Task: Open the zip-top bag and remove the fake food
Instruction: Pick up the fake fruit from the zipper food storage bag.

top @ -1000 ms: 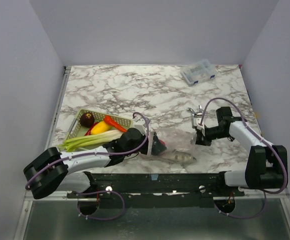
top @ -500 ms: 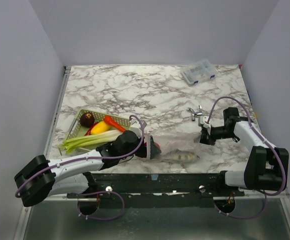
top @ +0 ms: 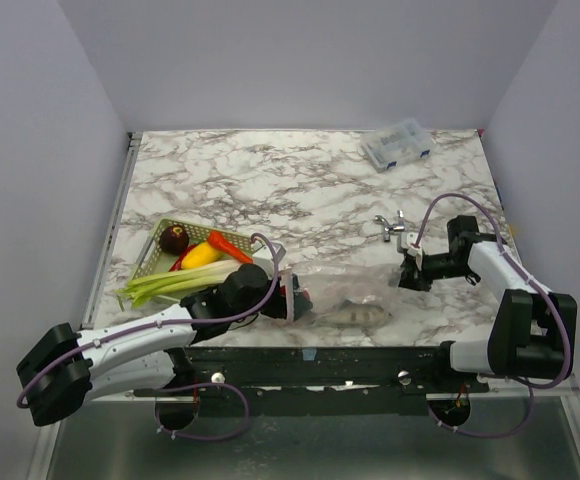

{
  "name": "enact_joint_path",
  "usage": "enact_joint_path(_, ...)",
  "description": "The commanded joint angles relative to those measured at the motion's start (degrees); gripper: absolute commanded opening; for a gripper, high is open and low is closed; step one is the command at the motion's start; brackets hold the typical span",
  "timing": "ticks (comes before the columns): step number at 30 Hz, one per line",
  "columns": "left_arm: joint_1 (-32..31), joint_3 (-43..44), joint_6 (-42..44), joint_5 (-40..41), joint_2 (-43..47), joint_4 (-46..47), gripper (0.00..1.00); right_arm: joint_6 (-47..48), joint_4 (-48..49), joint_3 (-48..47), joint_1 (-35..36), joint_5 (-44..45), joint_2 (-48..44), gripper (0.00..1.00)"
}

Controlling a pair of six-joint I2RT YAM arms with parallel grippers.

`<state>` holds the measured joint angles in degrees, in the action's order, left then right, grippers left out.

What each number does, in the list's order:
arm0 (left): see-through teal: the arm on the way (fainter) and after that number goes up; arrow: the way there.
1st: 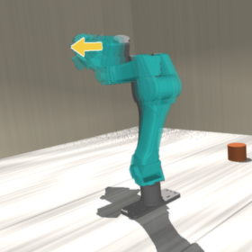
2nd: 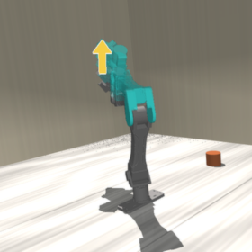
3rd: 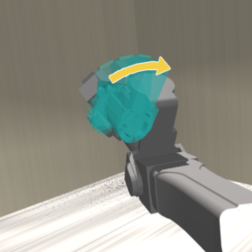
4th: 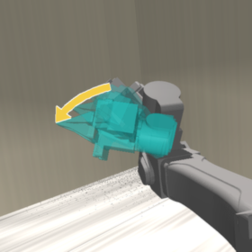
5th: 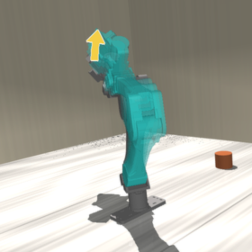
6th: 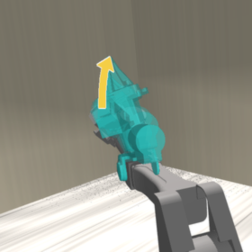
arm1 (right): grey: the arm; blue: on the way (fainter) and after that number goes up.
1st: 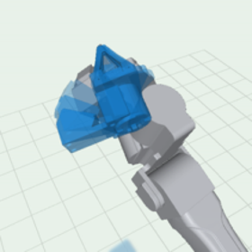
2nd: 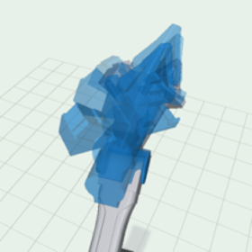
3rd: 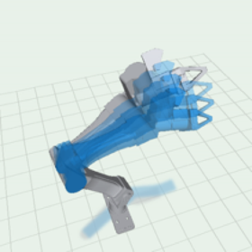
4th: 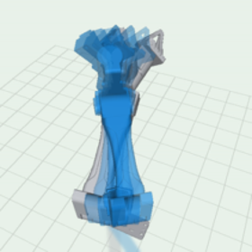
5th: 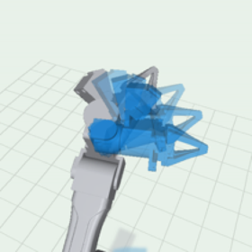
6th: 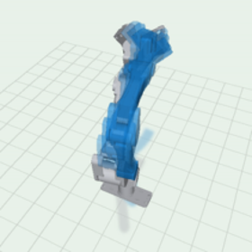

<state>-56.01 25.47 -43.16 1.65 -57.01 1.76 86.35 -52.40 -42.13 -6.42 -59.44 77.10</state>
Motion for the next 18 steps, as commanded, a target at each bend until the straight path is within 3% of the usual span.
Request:
enact_joint_path(1, 0.12, -0.32, 0.97, 0.16, 1.41, 0.34, 0.04, 2.59, -1.89, -1.1, -0.77, 0.11, 0.57, 0.22)
enact_joint_path(5, 0.11, -0.25, 0.86, -1.34, 0.77, 1.63, 0.04, 10.36, -10.51, -3.12, -1.04, -4.84, -0.03, 0.64)
enact_joint_path(7, 0.24, 0.17, 1.18, -1.55, 0.35, 1.27, 0.04, 13.97, -15.58, -4.57, -1.05, -6.17, -0.45, 0.77)
enact_joint_path(11, 0.27, 1.04, 1.82, -1.58, -0.44, 0.12, 0.04, 14.61, -17.91, -5.73, -0.98, -5.88, -2.87, 0.9)
enact_joint_path(18, 0.29, 2.56, 2.7, -3.22, -1.93, -0.88, 0.04, 6.77, -15.65, -9.23, -1.03, -4.69, -7.02, 1.0)
